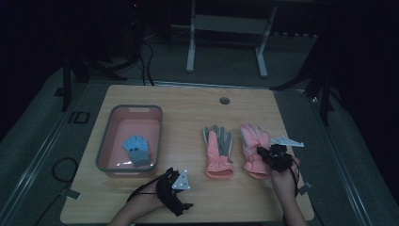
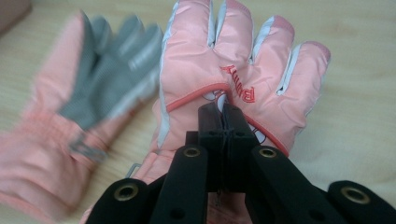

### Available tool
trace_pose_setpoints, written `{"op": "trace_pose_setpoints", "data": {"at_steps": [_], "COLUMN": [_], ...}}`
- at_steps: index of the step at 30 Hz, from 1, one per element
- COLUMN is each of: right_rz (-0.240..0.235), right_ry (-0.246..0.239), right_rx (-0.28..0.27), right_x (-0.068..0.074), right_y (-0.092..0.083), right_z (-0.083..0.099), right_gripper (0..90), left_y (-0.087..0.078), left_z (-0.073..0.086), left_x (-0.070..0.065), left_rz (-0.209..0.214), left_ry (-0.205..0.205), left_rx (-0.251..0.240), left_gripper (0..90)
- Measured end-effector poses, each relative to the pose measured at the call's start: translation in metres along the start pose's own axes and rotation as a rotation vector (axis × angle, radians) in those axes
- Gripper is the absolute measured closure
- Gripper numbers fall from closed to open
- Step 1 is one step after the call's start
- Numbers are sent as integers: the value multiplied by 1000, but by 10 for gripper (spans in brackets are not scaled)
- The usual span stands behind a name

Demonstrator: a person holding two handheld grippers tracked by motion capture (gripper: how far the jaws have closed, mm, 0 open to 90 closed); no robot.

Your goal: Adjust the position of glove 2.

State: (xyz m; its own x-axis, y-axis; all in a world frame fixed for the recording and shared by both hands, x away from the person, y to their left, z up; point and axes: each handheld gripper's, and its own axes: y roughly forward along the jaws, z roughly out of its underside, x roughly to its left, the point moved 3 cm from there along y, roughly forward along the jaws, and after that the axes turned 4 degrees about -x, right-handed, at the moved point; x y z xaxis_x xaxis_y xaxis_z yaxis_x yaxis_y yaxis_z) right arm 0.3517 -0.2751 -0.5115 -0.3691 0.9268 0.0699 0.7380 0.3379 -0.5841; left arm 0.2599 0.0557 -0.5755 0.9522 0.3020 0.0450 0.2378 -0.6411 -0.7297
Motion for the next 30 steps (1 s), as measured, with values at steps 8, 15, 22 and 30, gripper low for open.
{"op": "trace_pose_setpoints", "data": {"at_steps": [8, 15, 22, 30], "right_rz": [20, 19, 6, -25], "right_ry": [-9, -8, -7, 29], "right_rx": [-85, -127, -147, -145], "right_x": [24, 44, 72, 95], "right_y": [-22, -30, -29, -15], "right_z": [-46, -69, -81, -76], "right_gripper": [885, 886, 887, 887], "left_y": [-1, -1, 0, -1], "left_z": [0, 0, 0, -1], "left_x": [0, 0, -1, -1], "left_rz": [0, 0, -2, -1], "left_ry": [2, -1, 5, 7], "left_rx": [-2, -7, -5, -10], "left_gripper": [33, 33, 33, 33]}}
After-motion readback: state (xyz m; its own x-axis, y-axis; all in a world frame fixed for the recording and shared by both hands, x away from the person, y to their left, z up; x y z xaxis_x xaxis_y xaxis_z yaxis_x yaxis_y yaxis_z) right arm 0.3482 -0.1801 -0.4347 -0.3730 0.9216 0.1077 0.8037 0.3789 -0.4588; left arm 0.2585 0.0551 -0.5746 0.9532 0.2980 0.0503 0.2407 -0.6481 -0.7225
